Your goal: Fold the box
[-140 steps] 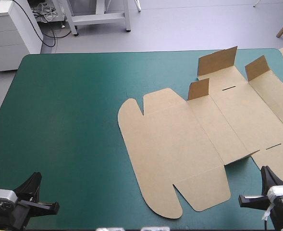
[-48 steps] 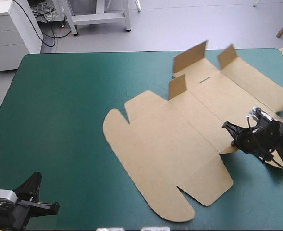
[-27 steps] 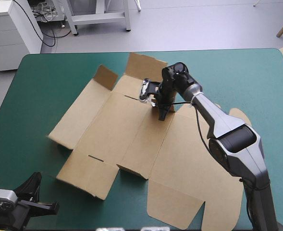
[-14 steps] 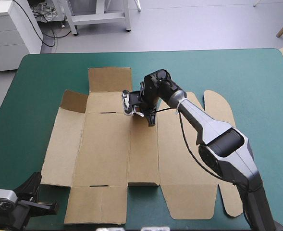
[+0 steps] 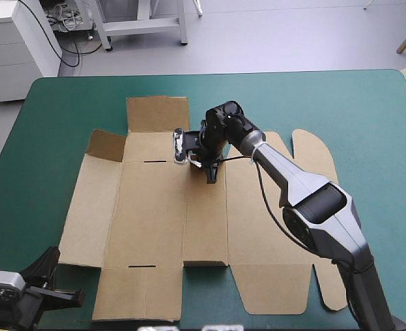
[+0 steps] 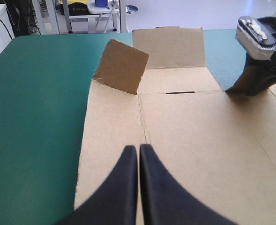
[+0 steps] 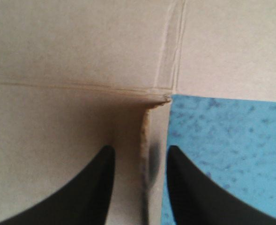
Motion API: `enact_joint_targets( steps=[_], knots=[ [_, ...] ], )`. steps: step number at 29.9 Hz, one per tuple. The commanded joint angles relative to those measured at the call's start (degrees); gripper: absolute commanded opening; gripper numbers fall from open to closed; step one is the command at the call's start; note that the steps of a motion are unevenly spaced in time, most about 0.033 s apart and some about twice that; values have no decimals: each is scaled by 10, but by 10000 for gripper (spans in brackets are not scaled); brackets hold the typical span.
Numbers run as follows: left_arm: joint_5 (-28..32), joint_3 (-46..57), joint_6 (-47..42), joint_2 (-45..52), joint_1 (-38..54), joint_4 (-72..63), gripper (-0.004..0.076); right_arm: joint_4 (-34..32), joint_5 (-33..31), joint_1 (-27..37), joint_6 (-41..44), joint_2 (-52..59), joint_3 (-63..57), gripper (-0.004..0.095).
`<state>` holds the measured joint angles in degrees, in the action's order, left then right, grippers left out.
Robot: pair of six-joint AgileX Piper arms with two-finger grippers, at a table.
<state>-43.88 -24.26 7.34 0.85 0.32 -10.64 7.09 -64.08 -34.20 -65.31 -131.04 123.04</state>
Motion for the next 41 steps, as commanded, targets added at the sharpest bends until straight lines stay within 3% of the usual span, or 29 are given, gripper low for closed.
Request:
enact_joint_targets(
  steps=[1,4,14,24,28,33,35,37,39,40,41],
  knots=[
    [47,-12,0,7,1,-11,-8,4,14,-2,72,33,36,716],
    [47,-12,0,7,1,-11,-8,-30,-4,-2,99,33,65,937],
    [47,-12,0,7,1,-11,-8,-71,-29,-2,151,50,152,926],
    [47,-12,0,7,1,-11,1,-142,-30,-1,329,124,161,925],
    [47,-12,0,7,1,-11,81,-149,-30,3,384,146,159,925],
    [47,-12,0,7,1,-11,272,-154,-30,23,453,168,155,924],
    [47,-12,0,7,1,-11,343,-157,-30,33,478,184,140,871],
    [47,-12,0,7,1,-11,393,-158,-30,45,502,204,116,740],
    [47,-12,0,7,1,-11,407,-158,-30,58,530,228,80,512],
    [47,-12,0,7,1,-11,406,-158,-30,69,542,245,53,322],
    [48,-12,0,7,1,-11,406,-158,-30,76,554,256,33,193]
  ],
)
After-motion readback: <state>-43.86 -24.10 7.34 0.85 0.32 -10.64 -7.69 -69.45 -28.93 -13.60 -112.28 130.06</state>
